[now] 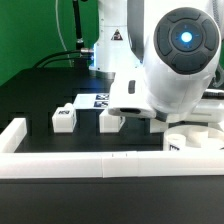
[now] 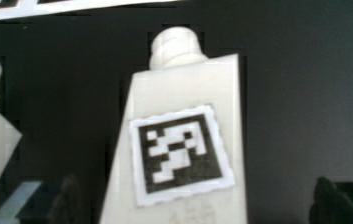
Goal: Assemble stool
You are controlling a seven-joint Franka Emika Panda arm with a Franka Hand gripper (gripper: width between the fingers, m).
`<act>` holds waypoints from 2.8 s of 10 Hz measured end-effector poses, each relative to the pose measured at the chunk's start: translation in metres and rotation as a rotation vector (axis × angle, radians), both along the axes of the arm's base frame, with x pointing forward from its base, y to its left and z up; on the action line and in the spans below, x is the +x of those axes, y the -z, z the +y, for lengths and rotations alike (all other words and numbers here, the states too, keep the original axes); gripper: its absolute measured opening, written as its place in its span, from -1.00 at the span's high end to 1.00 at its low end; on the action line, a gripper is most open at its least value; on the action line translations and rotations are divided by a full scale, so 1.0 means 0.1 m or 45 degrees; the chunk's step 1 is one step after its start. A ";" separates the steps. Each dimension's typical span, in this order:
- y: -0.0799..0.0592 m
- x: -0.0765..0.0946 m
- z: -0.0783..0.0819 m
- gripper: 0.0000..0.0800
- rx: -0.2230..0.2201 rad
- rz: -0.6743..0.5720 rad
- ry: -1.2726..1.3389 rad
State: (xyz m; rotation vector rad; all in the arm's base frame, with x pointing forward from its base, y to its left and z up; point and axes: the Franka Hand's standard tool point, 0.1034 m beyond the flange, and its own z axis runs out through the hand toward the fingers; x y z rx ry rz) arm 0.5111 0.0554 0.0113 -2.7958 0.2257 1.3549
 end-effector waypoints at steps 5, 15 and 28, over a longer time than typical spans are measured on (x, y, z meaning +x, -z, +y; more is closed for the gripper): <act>0.00 0.00 -0.01 0.19 0.000 -0.001 0.001; -0.63 0.25 0.12 0.19 0.041 -0.130 -0.075; -1.49 1.36 0.39 0.19 0.043 -1.141 -0.075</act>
Offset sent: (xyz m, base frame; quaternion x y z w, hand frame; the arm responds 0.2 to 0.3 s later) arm 0.0000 0.0000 0.0000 0.0000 0.0000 0.0000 1.0000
